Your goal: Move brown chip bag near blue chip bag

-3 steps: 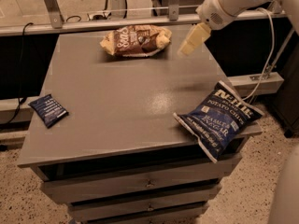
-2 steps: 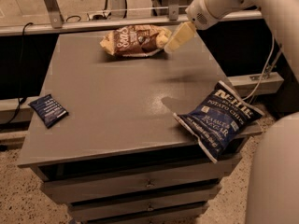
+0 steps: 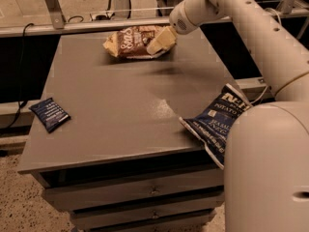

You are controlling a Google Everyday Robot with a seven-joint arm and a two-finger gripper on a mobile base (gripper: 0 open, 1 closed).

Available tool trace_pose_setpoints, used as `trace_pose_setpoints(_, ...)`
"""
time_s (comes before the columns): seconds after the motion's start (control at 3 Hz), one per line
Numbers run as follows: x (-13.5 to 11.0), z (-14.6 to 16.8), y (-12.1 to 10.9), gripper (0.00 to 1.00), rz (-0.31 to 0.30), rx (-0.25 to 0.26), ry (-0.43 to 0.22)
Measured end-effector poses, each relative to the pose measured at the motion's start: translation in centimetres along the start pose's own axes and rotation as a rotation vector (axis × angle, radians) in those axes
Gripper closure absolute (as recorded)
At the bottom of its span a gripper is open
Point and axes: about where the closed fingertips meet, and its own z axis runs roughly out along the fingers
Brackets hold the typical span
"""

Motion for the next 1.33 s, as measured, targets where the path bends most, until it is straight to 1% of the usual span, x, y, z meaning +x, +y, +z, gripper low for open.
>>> trace_pose_setpoints(0.33,-0.5,3.5,0.6,0.0,0.018,-0.024,0.009)
trace_pose_setpoints(0.67,-0.3,5.4,1.0,0.16,0.027,-0.038,0.017)
trace_pose_setpoints(1.0,0.0,6.0,1.0,0.38,0.031,-0.043,0.017)
trace_pose_setpoints(1.33,0.2,5.7,0.9,0.62,0.024,-0.042,0.016)
